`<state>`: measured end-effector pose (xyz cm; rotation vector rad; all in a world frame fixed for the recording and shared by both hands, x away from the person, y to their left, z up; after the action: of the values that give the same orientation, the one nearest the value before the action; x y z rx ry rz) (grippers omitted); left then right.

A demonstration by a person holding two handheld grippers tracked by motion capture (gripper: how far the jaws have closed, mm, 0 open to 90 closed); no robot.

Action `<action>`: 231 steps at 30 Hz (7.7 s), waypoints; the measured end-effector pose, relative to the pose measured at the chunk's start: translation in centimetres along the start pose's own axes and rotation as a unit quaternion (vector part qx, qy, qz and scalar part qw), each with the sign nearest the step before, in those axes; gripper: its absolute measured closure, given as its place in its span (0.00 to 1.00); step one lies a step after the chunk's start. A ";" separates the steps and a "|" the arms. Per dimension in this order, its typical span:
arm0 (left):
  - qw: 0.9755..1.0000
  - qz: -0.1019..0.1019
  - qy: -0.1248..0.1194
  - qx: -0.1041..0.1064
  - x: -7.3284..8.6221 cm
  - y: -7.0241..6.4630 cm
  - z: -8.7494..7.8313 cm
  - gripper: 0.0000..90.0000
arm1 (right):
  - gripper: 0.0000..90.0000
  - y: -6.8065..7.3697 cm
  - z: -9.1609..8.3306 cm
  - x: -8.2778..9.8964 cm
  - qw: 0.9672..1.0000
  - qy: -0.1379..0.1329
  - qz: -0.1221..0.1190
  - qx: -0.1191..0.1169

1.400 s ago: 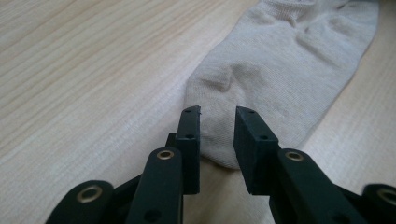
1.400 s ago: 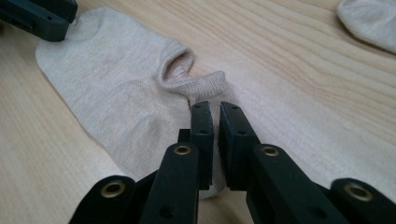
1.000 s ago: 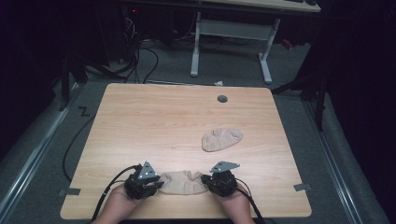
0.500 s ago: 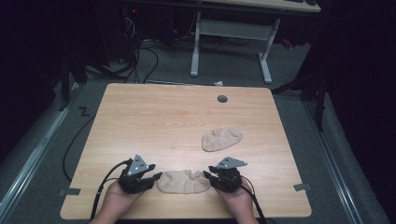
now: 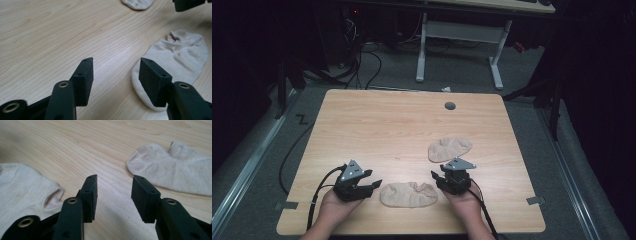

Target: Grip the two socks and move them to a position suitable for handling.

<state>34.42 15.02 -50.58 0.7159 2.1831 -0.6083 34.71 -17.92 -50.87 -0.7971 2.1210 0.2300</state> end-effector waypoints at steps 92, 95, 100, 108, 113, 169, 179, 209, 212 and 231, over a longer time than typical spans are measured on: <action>0.998 -0.048 -0.022 -0.028 1.4 3.4 -3.1 0.46 | 0.95 -3.4 -0.7 -4.6 0.997 -0.071 0.016 0.017; 0.998 -0.048 -0.021 -0.027 1.4 3.4 -3.1 0.46 | 0.95 -2.7 -1.2 -5.2 0.997 -0.082 0.003 0.012; 0.999 -0.041 -0.018 -0.027 1.4 3.1 -2.8 0.46 | 0.95 -1.6 -2.0 -6.1 0.995 -0.102 -0.008 -0.001; 0.999 -0.042 -0.018 -0.027 1.4 3.1 -2.8 0.46 | 0.95 0.2 -2.5 -7.5 0.991 -0.126 -0.020 -0.034; 0.999 -0.040 -0.019 -0.026 1.4 3.1 -2.8 0.46 | 0.95 1.8 -3.1 -8.4 0.987 -0.144 -0.031 -0.062; 0.999 -0.005 0.006 0.032 -2.2 -0.6 3.2 0.47 | 0.78 -4.4 -0.3 1.4 0.997 0.009 0.077 0.025; 0.999 0.000 0.018 0.050 -3.5 -2.6 6.6 0.49 | 0.69 -4.8 -1.8 2.6 0.994 0.006 0.098 0.042; 0.999 0.019 0.036 0.012 -3.4 -2.9 7.8 0.98 | 0.70 -3.8 1.9 2.1 0.995 0.052 0.079 0.001; 1.000 0.010 0.028 0.003 -3.2 -2.3 7.3 0.98 | 0.78 -3.3 2.3 1.6 0.996 0.054 0.067 -0.007; 0.999 -0.014 -0.022 -0.031 -1.9 -0.5 2.5 0.98 | 0.96 -0.7 2.4 -1.5 1.000 0.004 0.004 -0.020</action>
<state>36.45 12.55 -50.59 0.6340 2.1646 -0.5633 37.41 -16.78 -51.18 -0.8134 2.1344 0.2745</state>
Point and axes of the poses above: each handheld gripper's, and its own axes: z roughly forward along the jaws, x roughly out of its underside, y roughly to its left, the point moved 1 cm from there along z, roughly forward along the jaws, and after that the axes turned 9 degrees about -z, right-handed, at the moved point
